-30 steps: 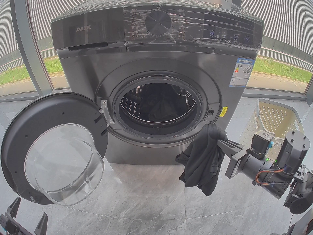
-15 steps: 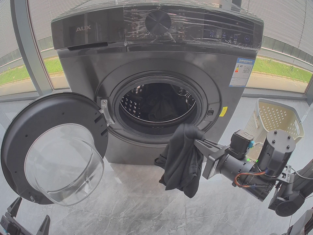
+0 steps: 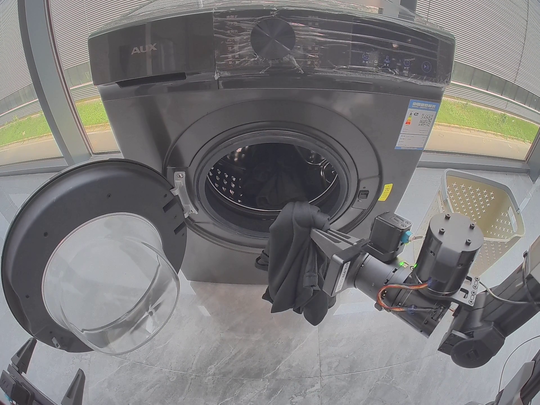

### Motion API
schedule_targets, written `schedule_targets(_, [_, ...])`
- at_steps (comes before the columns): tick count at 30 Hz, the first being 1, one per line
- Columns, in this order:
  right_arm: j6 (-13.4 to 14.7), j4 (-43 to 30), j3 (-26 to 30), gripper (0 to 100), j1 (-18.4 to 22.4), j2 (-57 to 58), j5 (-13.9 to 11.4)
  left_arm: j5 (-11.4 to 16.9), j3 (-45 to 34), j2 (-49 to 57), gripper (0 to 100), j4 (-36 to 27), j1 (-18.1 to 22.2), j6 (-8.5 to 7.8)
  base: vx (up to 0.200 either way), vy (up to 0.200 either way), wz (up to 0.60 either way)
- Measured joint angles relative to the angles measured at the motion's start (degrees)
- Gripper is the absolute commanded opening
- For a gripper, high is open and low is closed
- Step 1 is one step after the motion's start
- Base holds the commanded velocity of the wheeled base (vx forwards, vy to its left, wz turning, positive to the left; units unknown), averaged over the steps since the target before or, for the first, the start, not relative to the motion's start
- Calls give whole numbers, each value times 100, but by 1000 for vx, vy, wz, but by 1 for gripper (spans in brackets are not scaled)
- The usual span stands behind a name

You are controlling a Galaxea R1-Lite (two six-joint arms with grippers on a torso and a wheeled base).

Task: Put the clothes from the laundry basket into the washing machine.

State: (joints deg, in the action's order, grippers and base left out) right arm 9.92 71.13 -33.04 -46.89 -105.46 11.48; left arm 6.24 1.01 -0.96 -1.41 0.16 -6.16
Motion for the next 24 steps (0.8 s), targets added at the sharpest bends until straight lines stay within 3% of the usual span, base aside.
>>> schedule_targets(6, [-10,2,-98,0,13,-182,17,24,542,-94,100,236,-16,184,0,0,0])
schedule_targets(11, [-16,-7,-293,0,17,-308,23,467,1571,-542,100,134,-236,283,0,0,0])
schedule_targets(17, [30,-20,-546,0,37,-488,9,1014,2031,-1391,100,364,-635,189,0,0,0])
schedule_targets(24, [72,-44,-875,0,59,-700,12,1368,1502,-3054,100,1559,-996,26,0,0,0])
